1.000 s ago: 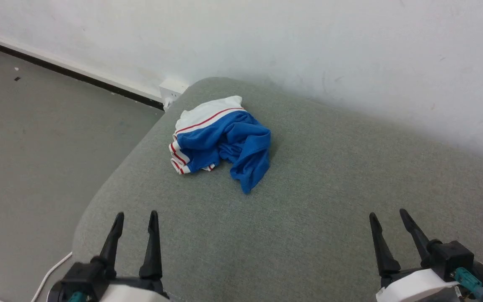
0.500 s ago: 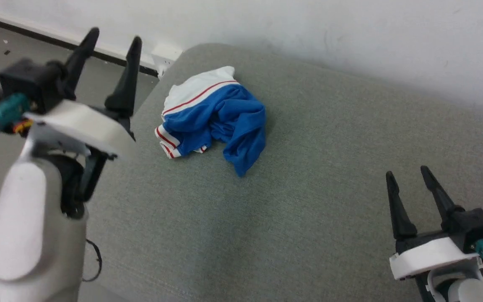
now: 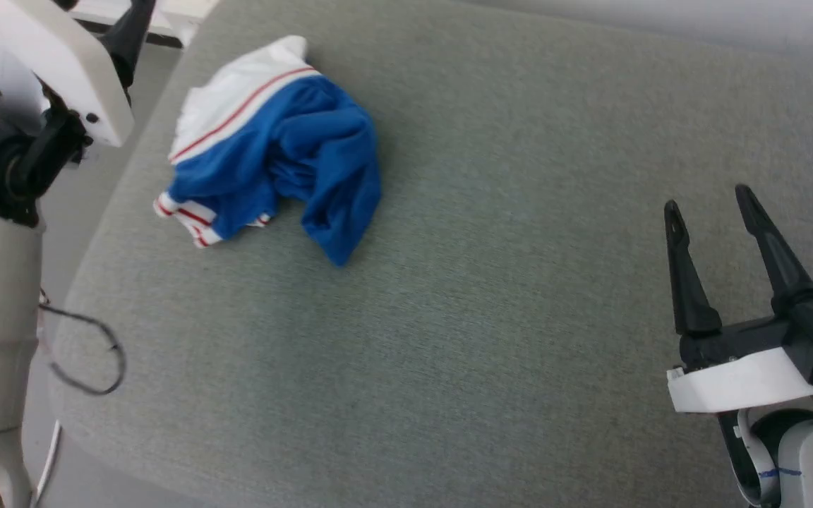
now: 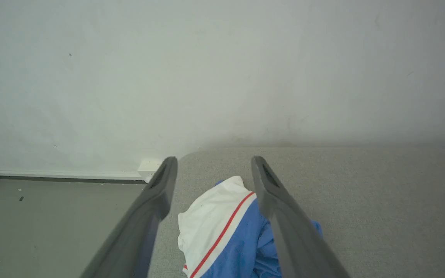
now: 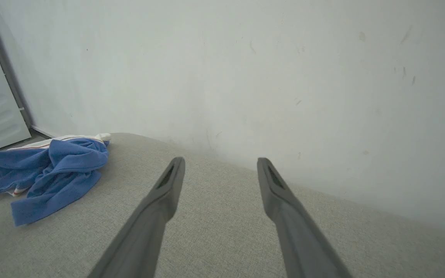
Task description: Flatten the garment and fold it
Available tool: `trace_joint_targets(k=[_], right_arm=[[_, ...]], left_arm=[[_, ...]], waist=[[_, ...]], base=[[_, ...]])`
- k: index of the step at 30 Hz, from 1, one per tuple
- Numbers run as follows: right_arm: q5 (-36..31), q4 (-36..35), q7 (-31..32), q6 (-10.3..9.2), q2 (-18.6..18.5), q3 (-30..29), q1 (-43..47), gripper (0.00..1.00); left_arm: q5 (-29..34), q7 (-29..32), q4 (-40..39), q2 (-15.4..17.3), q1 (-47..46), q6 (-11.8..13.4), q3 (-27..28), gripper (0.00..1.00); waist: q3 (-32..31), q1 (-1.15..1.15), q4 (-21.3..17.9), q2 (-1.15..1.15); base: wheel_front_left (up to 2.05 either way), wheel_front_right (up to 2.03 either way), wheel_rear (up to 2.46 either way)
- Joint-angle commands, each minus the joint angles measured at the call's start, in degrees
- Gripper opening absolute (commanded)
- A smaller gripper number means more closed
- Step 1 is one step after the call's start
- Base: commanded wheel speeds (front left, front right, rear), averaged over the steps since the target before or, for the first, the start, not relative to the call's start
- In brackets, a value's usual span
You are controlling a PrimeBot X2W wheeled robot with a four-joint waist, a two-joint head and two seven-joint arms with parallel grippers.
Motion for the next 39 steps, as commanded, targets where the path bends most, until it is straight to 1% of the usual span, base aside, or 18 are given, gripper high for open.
trace_joint_targets(k=[1, 5, 9, 12, 16, 18, 19, 20, 21, 24, 29, 33, 39], right_arm=[[-0.56, -1.0, 0.39, -0.05, 0.07, 0.12, -1.16, 1.0], [-1.0, -2.56, 1.01, -0.05, 0.07, 0.17, -2.12, 1.0], [-1.44, -3.84, 1.36, -0.05, 0.07, 0.5, -2.97, 1.0], [-1.68, -4.82, 1.55, -0.05, 0.07, 0.43, -3.4, 1.0], [-1.96, -6.03, 1.9, -0.05, 0.07, 0.29, -3.66, 1.0], [-1.97, -6.35, 1.93, -0.05, 0.07, 0.14, -3.66, 1.0], [-1.97, -6.46, 1.9, -0.05, 0.07, 0.05, -3.61, 1.0], [-1.96, -6.55, 1.85, -0.05, 0.07, -0.03, -3.53, 1.0], [-1.94, -6.61, 1.82, -0.05, 0.07, -0.11, -3.47, 1.0], [-1.89, -6.56, 1.77, -0.05, 0.07, -0.44, -3.59, 1.0], [-1.32, -5.76, 1.06, -0.05, 0.07, -0.15, -4.16, 1.0], [-0.33, -4.25, 0.23, -0.05, 0.07, 0.29, -4.26, 1.0], [1.69, -1.42, -1.84, -0.05, 0.07, -0.04, -3.55, 1.0]], left_arm=[[-1.47, 1.92, 1.68, 0.87, -1.67, -0.37, -1.47, 1.0], [-6.39, 7.25, 5.91, 1.37, -3.43, -0.37, -2.2, 1.0], [-8.77, 12.43, 9.47, 2.45, -3.5, -0.36, -2.97, 1.0], [-10.72, 16.45, 11.69, 2.17, -3.07, 0.81, -2.68, 1.0], [-9.48, 19.96, 13.27, 3.95, -2.75, 2.19, -3.88, 1.0], [-9.5, 21.09, 13.96, 4.05, -2.44, 2.65, -4.2, 1.0], [-9.94, 21.68, 14.26, 3.81, -2.32, 2.87, -4.14, 0.86], [-10.29, 21.99, 14.39, 3.61, -2.27, 3.06, -4.02, 0.39], [-10.54, 22.23, 14.45, 3.51, -2.24, 3.23, -3.94, 0.0], [-11.05, 22.92, 14.34, 3.67, -2.21, 3.25, -3.88, 0.0], [-11.2, 22.28, 13.35, 4.64, -2.49, 3.17, -3.38, 0.0], [-10.62, 19.8, 11.64, 5.76, -2.84, 2.8, -2.93, 0.0], [-10.58, 16.13, 8.53, 5.71, -4.09, 2.23, -2.37, 0.0]], waist=[[6.48, -0.02, -5.75, 0.0], [9.55, -0.02, -7.95, 0.0], [12.42, -0.02, -9.96, 0.0], [14.19, -0.02, -11.02, 0.0], [16.31, -0.02, -12.12, 0.0], [16.97, -0.02, -12.49, 0.0], [17.18, -0.02, -12.56, 0.0], [17.31, -0.02, -12.58, 0.0], [17.42, -0.02, -12.6, 0.0], [17.39, -0.02, -12.45, 0.0], [15.84, -0.02, -12.07, 0.0], [13.67, -0.02, -12.03, 0.0], [8.6, -0.02, -12.44, 0.0]], base=[[0.0, 0.0, 0.0], [0.0, 0.0, 0.0], [0.0, 0.0, 0.0], [0.0, 0.0, 0.0], [0.0, 0.0, 0.0], [0.0, 0.0, 0.0], [0.0, 0.0, 0.0], [0.0, 0.0, 0.0], [0.0, 0.0, 0.0], [0.0, 0.0, 0.0], [0.0, 0.0, 0.0], [0.0, 0.0, 0.0], [0.0, 0.0, 0.0]])
